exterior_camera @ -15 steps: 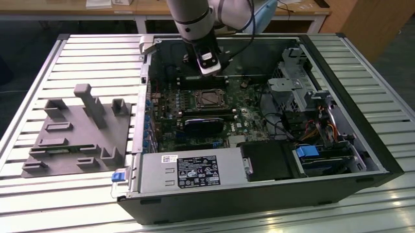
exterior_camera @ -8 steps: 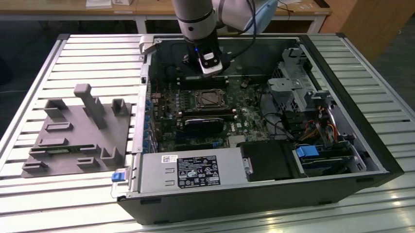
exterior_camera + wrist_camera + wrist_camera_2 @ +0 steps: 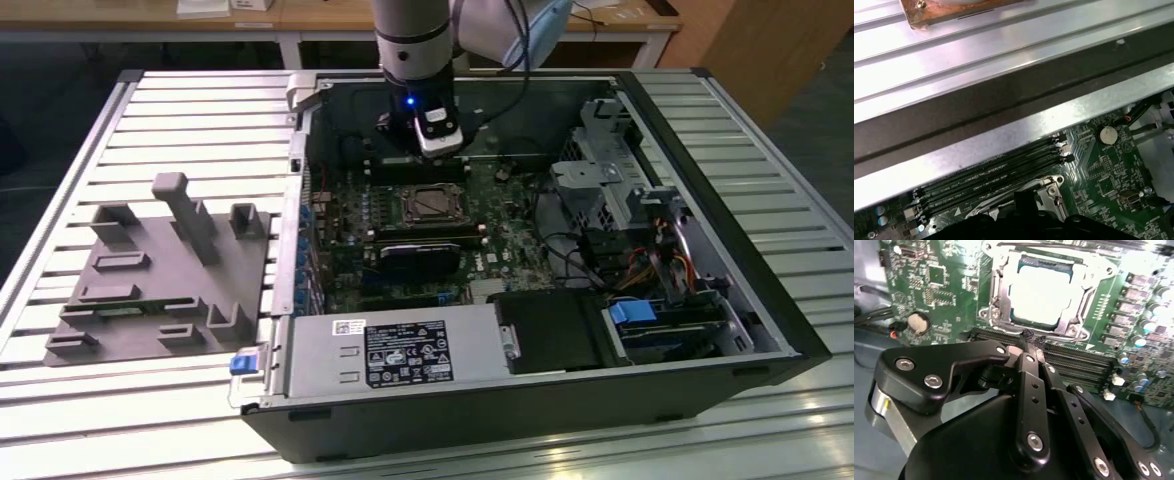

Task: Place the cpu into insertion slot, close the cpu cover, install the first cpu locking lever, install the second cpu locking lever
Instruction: 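Install the first cpu locking lever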

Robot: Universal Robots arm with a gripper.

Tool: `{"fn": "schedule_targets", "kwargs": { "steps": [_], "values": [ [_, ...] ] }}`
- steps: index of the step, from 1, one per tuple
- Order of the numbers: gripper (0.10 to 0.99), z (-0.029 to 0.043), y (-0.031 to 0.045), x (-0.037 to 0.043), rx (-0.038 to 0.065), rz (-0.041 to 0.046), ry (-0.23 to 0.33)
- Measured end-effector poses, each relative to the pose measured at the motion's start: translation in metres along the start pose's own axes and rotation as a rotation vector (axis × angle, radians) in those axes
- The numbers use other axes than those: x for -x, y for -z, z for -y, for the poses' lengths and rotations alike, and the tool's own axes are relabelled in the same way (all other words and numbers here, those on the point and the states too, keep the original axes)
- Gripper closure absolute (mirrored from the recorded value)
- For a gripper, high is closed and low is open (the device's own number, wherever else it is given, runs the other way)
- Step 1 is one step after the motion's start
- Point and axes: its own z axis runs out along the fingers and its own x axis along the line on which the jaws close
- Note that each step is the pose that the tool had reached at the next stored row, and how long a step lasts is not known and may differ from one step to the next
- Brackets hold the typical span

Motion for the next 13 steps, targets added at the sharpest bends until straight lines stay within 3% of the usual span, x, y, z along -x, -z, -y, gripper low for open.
{"fn": "schedule_targets", "kwargs": {
  "steps": [3,8,13],
  "values": [
    [0.980,-0.0013,-0.0006,0.0032,-0.027,-0.0185,0.000],
    [0.980,-0.0018,-0.0015,0.0060,-0.058,-0.0192,0.003],
    [0.980,0.0011,-0.0018,0.0082,-0.073,-0.0172,0.005]
  ]
}}
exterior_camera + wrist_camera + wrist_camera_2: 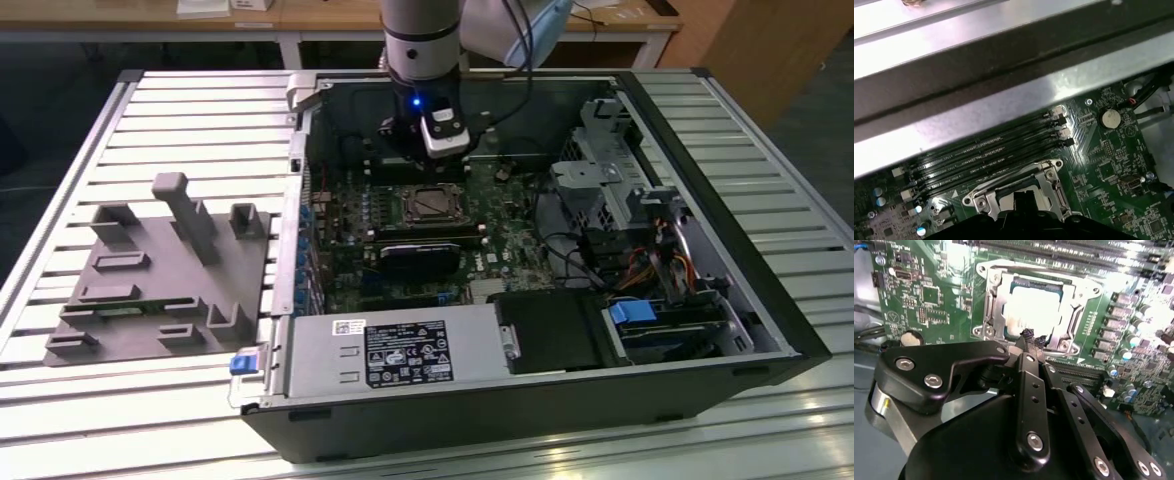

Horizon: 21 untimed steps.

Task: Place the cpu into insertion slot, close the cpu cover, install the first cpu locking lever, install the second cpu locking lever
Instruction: 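Install the first cpu locking lever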

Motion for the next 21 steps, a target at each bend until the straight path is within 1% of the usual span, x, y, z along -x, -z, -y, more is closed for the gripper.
{"fn": "schedule_targets", "kwargs": {
  "steps": [5,13,18,20,21],
  "values": [
    [0.980,0.0056,-0.0002,0.0023,-0.005,0.0015,0.001],
    [0.980,0.0149,-0.0002,0.0060,-0.005,0.0018,0.001],
    [0.980,0.0149,-0.0002,0.0060,-0.005,0.0017,0.001],
    [0.980,0.0149,-0.0002,0.0061,-0.004,0.0010,0.014],
    [0.980,0.0149,-0.0002,0.0062,-0.002,0.0002,0.030]
  ]
}}
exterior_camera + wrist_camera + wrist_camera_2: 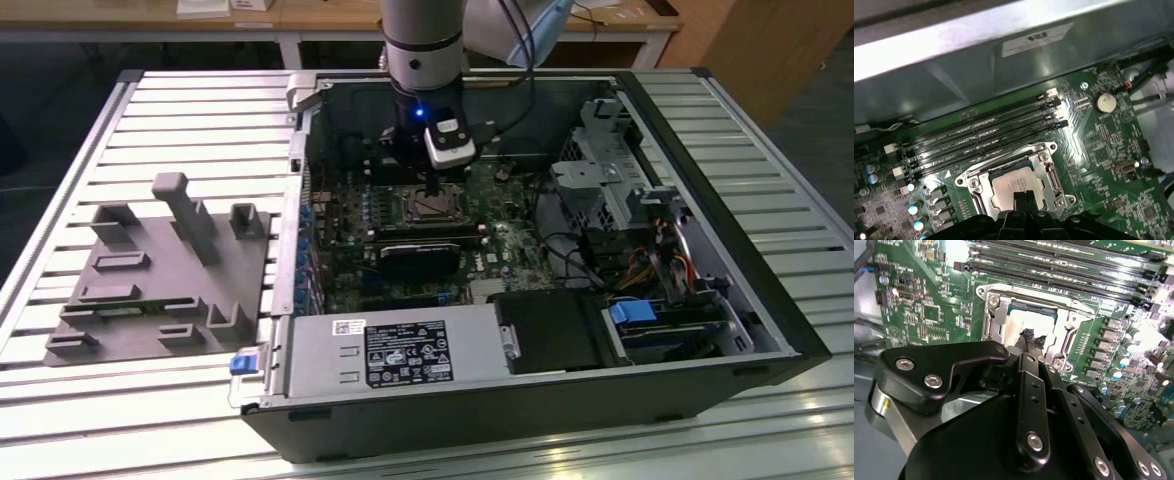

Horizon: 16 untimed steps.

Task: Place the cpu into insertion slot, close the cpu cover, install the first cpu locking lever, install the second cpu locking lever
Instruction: 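Install the first cpu locking lever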

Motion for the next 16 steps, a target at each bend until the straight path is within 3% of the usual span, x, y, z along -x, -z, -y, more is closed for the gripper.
{"fn": "schedule_targets", "kwargs": {
  "steps": [8,16],
  "values": [
    [0.980,-0.0003,-0.0009,0.0005,0.013,-0.0064,0.124],
    [0.980,-0.0005,0.0039,0.0012,0.010,-0.0056,0.128]
  ]
}}
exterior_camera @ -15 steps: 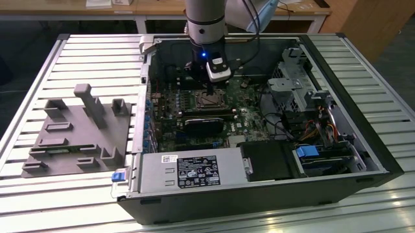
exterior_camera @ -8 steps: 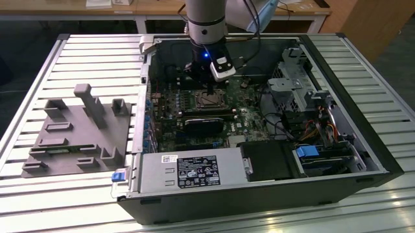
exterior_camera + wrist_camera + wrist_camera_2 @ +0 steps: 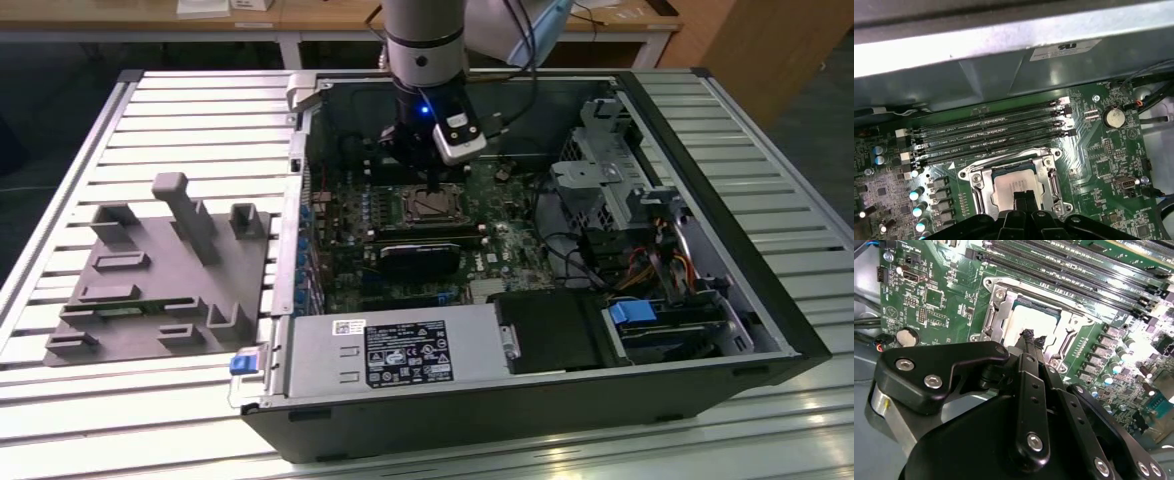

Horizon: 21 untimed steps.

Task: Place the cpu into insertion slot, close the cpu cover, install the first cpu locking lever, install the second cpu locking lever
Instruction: 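Install the first cpu locking lever, then install the second cpu locking lever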

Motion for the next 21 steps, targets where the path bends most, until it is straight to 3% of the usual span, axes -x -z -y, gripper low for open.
{"fn": "schedule_targets", "kwargs": {
  "steps": [9,21],
  "values": [
    [0.980,-0.0007,0.0141,0.0015,0.000,0.0000,0.000],
    [0.980,0.0017,0.0172,0.0025,-0.001,0.0003,0.000]
  ]
}}
